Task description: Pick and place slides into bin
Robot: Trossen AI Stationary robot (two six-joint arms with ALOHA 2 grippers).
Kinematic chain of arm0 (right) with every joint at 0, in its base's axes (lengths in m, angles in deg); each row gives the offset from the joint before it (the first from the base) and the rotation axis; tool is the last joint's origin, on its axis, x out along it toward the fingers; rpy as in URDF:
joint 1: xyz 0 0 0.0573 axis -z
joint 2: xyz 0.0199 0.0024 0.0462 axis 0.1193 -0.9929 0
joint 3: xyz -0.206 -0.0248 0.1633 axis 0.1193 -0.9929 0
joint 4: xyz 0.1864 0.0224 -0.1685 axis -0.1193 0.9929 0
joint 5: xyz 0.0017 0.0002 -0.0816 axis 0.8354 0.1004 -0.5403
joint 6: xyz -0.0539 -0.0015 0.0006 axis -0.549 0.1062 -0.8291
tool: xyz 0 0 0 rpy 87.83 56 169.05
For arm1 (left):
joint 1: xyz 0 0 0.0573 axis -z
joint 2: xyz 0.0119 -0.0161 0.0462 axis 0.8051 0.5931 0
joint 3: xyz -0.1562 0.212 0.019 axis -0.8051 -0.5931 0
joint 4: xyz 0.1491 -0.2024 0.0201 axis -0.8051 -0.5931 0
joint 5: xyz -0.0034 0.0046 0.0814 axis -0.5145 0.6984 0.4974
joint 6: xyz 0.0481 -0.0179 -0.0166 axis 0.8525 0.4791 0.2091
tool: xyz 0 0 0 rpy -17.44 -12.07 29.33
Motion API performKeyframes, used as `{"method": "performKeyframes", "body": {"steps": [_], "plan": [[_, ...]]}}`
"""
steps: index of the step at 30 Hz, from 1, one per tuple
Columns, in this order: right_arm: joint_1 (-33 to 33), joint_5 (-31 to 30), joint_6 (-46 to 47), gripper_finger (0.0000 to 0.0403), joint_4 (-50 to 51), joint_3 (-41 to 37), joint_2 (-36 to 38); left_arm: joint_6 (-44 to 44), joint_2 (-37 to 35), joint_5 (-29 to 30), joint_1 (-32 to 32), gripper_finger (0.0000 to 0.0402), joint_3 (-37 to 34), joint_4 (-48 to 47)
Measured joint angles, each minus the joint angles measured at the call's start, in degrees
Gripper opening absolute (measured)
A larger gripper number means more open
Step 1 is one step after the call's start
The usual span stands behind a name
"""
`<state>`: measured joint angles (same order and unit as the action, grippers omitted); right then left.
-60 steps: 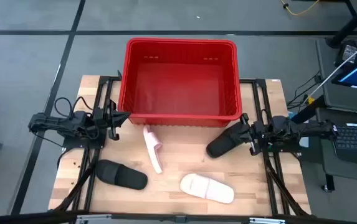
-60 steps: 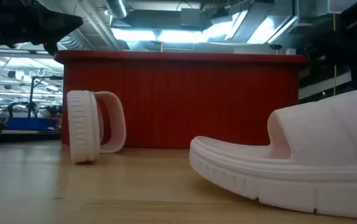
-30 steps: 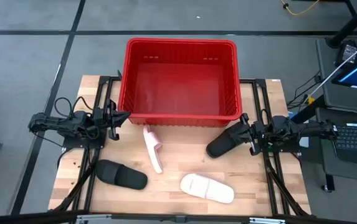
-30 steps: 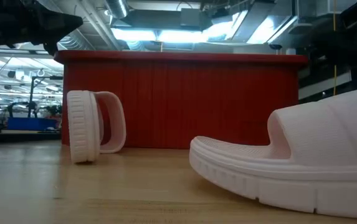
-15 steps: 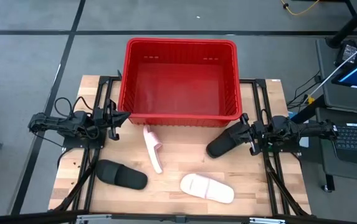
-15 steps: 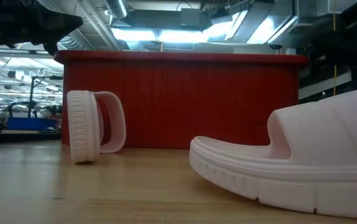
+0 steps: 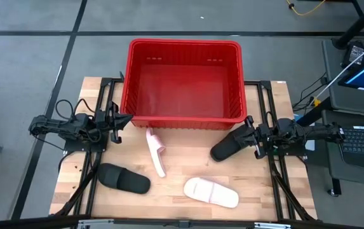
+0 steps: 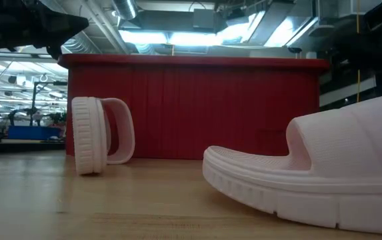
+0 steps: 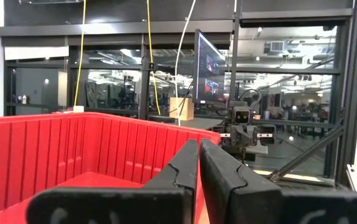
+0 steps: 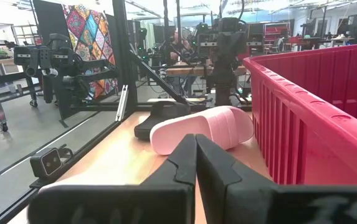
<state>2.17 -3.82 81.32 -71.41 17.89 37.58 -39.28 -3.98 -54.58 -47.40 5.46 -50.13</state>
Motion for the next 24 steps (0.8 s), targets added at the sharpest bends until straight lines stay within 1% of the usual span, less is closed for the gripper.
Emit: {"method": "performKeyframes", "body": {"steps": [19,24], "plan": [[0.02,0.0,0.0,0.0013,0.02,-0.01,0.0,-0.01,0.0,0.0,0.0,0.0012,0.0,0.01],[0.01,0.0,0.0,0.0013,0.0,-0.01,0.0,-3.57,0.0,-0.03,0.0,0.0011,0.0,0.09]]}}
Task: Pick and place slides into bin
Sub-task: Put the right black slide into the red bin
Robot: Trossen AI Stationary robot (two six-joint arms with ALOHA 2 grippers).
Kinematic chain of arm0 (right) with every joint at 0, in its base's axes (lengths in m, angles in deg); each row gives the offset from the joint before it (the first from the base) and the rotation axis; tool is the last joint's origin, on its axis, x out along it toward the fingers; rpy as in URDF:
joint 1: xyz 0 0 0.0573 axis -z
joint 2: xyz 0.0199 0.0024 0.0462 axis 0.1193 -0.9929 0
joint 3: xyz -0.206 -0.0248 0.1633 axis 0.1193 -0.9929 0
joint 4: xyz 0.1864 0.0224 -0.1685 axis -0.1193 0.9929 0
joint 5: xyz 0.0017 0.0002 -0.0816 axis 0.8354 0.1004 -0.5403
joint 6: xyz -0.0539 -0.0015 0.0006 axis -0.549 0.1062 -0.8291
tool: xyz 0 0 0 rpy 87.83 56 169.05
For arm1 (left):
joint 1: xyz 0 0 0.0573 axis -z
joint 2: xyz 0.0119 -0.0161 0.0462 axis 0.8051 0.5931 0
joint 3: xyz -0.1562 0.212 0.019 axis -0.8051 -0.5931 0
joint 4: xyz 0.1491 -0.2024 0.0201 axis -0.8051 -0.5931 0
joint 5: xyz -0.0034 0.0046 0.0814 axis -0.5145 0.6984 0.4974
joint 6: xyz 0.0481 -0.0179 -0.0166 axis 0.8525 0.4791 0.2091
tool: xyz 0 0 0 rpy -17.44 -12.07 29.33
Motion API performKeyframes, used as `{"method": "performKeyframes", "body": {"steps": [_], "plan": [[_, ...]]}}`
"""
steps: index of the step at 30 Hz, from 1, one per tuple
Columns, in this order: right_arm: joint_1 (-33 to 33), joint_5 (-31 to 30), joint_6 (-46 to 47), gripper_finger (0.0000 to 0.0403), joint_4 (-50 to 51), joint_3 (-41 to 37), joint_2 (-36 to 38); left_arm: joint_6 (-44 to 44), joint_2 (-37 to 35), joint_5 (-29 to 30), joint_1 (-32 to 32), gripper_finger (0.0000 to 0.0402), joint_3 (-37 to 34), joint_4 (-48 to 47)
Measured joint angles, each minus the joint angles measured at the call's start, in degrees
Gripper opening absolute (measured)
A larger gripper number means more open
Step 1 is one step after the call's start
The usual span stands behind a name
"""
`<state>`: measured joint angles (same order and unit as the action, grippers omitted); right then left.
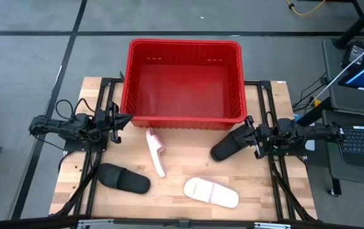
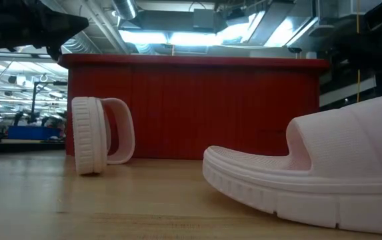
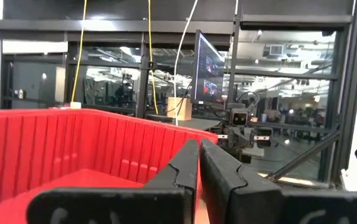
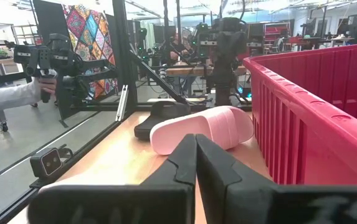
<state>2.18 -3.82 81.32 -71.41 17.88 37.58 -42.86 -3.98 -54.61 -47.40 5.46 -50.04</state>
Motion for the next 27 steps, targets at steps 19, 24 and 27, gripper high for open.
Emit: {"method": "performKeyframes", "body": {"steps": [19,24,27], "plan": [[0.05,-6.06,-9.11,0.0013,-0.51,0.01,0.0,-0.55,0.0,-3.18,0.04,0.0001,3.5,0.43],[0.05,-6.99,-5.35,0.0013,-5.9,0.01,0.0,-0.32,1.06,-3.44,0.04,0.0002,8.41,-3.15],[-0.05,-5.87,-4.35,0.0013,-7.32,0.0,0.0,0.12,3.47,-3.46,0.04,0.0002,11.88,-6.63]]}}
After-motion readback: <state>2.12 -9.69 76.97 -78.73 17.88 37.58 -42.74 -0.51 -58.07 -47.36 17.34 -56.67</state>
